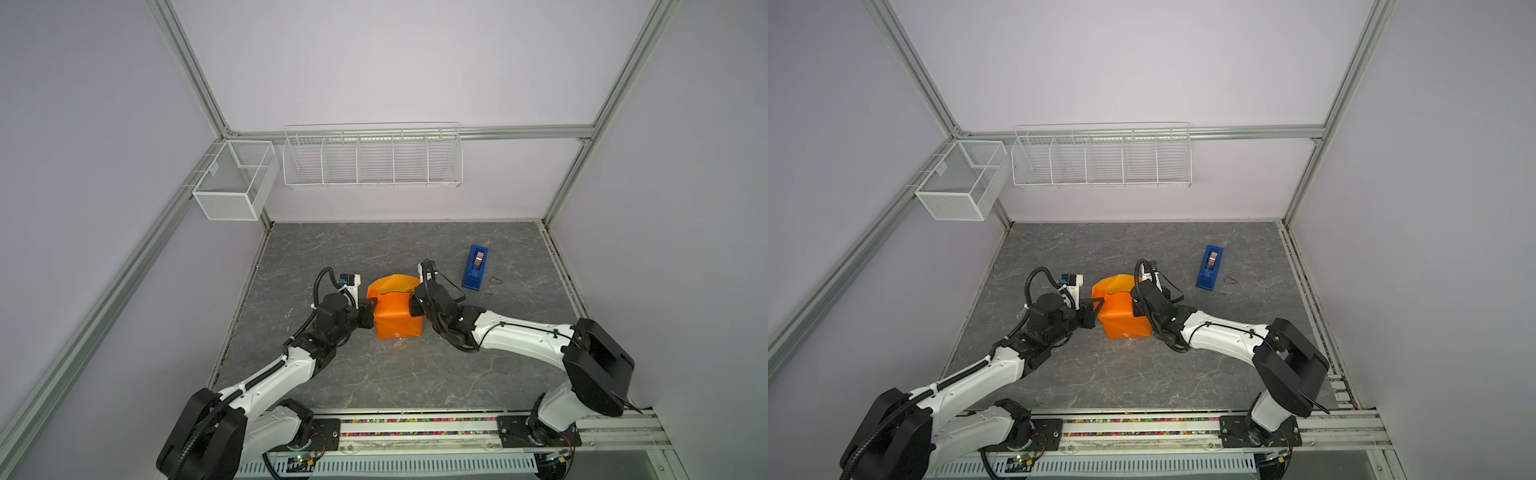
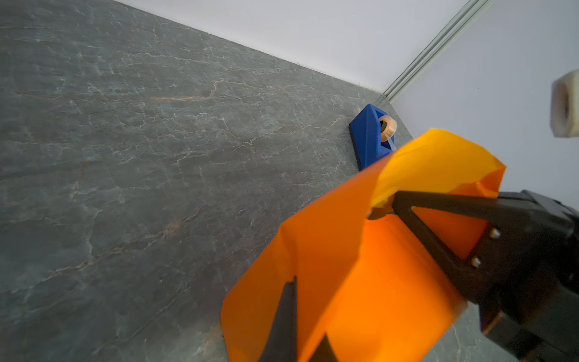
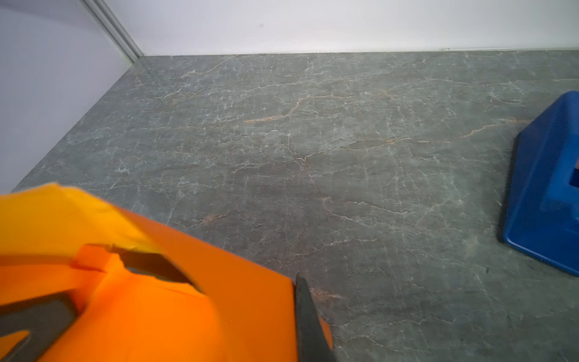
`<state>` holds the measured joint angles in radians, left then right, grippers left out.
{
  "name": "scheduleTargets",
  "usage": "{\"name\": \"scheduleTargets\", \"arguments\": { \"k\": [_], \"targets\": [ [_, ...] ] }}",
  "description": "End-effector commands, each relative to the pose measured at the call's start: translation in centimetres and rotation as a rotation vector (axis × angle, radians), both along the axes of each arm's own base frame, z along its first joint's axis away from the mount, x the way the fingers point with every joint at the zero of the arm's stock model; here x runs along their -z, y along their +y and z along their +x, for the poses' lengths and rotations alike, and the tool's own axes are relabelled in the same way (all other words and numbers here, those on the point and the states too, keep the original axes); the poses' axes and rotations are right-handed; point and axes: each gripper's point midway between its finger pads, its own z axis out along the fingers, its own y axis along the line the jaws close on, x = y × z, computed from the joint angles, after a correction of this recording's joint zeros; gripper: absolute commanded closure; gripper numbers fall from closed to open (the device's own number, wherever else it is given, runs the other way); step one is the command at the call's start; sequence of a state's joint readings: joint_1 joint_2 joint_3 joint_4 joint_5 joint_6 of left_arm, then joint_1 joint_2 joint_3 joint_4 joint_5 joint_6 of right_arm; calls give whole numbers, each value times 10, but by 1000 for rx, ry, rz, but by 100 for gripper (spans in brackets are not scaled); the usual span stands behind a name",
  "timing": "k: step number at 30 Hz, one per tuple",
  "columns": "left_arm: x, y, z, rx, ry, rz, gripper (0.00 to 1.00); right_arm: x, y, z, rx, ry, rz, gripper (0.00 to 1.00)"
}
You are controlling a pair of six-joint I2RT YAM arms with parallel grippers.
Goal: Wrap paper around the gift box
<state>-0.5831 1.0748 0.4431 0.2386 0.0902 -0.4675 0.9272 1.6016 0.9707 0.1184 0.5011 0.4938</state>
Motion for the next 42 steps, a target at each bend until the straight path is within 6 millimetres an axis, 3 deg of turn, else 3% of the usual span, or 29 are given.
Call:
{"name": "scheduleTargets", "arguments": {
  "k": [1,5,8,11,15,20,25,28,35,42],
  "targets": [
    [-6,6,-8,-77,-11,3,100,-2,30,-8,-176,2,31,93],
    [0,13,-12,-146,26,29,99,1,25,-6,-202,0,16,91],
    [1,10,-10,-147,34,18,97,0,17,-9,-194,10,35,81],
    [0,5,-7,-138,38,9,94,-9,9,-14,-176,8,63,60],
    [2,-1,-4,-123,46,15,94,-16,7,-19,-165,18,115,53],
    [3,-7,-1,-103,46,25,94,5,10,-18,-165,58,128,57],
    [-7,-8,2,-104,27,25,92,22,-1,-10,-91,99,98,79],
    [-14,-12,3,-87,22,20,88,23,-11,-10,-48,100,83,86],
    [-26,-26,3,-32,38,-17,71,16,-25,-12,1,86,75,91],
    [-4,-24,-1,-49,109,-10,66,16,-23,-17,1,88,75,91]
  ]
}}
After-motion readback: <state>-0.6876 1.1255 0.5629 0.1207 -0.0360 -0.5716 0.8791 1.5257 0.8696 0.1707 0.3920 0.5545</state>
